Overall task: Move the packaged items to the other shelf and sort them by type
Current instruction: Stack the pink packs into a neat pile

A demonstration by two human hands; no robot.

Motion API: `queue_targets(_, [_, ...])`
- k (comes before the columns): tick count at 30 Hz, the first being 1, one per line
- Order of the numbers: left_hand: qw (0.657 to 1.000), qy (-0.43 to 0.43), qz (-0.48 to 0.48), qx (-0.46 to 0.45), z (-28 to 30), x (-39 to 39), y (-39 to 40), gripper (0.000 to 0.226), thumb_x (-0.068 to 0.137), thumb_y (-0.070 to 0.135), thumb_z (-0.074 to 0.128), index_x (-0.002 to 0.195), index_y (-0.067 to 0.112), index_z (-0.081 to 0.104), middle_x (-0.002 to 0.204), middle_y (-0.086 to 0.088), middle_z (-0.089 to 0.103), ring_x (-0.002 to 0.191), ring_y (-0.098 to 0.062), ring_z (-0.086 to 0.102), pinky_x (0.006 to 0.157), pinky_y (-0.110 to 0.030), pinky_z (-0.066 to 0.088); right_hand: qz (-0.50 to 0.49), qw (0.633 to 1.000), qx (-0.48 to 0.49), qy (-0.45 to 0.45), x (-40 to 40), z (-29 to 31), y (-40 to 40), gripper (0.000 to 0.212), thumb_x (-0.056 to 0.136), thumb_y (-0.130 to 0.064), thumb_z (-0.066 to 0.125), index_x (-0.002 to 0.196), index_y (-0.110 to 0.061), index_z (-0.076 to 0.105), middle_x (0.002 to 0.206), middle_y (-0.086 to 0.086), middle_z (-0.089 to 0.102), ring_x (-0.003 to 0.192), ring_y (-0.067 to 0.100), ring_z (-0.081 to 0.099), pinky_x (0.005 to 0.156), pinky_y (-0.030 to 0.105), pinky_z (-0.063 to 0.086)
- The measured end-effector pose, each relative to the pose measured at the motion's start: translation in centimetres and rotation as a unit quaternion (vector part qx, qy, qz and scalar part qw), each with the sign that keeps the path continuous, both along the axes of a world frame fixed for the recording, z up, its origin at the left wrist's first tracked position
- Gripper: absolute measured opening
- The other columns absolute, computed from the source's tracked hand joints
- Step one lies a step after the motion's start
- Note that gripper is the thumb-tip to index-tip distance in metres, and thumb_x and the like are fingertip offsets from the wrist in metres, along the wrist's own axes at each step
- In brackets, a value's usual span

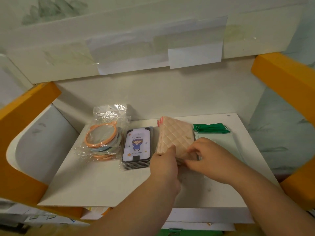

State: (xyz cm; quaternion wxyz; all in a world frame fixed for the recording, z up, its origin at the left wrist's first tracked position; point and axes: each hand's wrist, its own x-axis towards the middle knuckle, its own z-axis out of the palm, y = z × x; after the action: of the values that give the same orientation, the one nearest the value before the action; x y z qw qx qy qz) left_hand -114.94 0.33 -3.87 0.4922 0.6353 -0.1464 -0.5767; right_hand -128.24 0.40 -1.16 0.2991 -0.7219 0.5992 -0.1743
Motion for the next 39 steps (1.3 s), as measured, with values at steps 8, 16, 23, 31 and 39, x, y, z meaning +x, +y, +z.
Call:
queue_targets(8, [0.991,-0.082,0.015,-0.107,1.1,2.1,1.8,0.014,0.087,0.026,0.072,0.098,0.017,0.070,0.096,-0.009,0.076,0.094,-0.031,0.073,0.087,-0.052,0.060,-0.091,0.981,0.072,-0.153,-0.7,-0.3,-0.1,0.055,0.086,-0.048,0.067,0.135,-0.029,0.052,0.120,-0.014,0.060,0.104,-0.003,0.056,0.088,0.023,0.045])
queue_targets(16, [0.971,-0.030,-0.138,-0.190,2.2,6.1,5.7,0.025,0.090,0.012,0.071,0.115,0.013,0.069,0.106,-0.008,0.077,0.100,-0.025,0.074,0.090,-0.044,0.059,-0.185,0.797,0.092,-0.567,3.4,-0.8,1.3,0.049,0.076,-0.045,0.069,0.122,-0.029,0.062,0.111,-0.004,0.075,0.102,0.019,0.071,0.089,0.045,0.056])
queue_targets(23, [0.848,-0.388,-0.292,-0.213,0.0,9.2,6.2,0.039,0.080,0.030,0.080,0.113,0.034,0.059,0.093,0.022,0.070,0.087,0.014,0.061,0.072,-0.008,0.049,-0.150,0.831,-0.068,-0.531,5.0,-3.6,4.9,0.034,0.087,-0.021,0.064,0.119,-0.014,0.056,0.106,-0.001,0.074,0.097,0.017,0.071,0.074,0.027,0.058])
queue_targets(31, [0.884,-0.266,-0.243,-0.298,-4.6,8.1,7.0,0.068,0.085,0.000,0.071,0.134,0.028,0.034,0.125,0.013,0.061,0.118,0.003,0.060,0.093,-0.016,0.050,-0.092,0.851,-0.118,-0.504,5.9,-6.5,6.4,0.045,0.082,-0.002,0.060,0.123,-0.011,0.044,0.112,-0.015,0.070,0.104,0.003,0.066,0.085,0.017,0.052])
queue_targets(39, [0.894,-0.215,-0.218,-0.326,-5.6,7.5,6.5,0.085,0.075,0.022,0.080,0.146,0.020,0.033,0.135,0.014,0.060,0.130,-0.010,0.055,0.103,-0.024,0.046,-0.083,0.867,-0.103,-0.480,4.8,-7.5,6.5,0.060,0.085,-0.014,0.067,0.138,-0.019,0.038,0.132,-0.008,0.062,0.125,0.014,0.057,0.099,0.026,0.047])
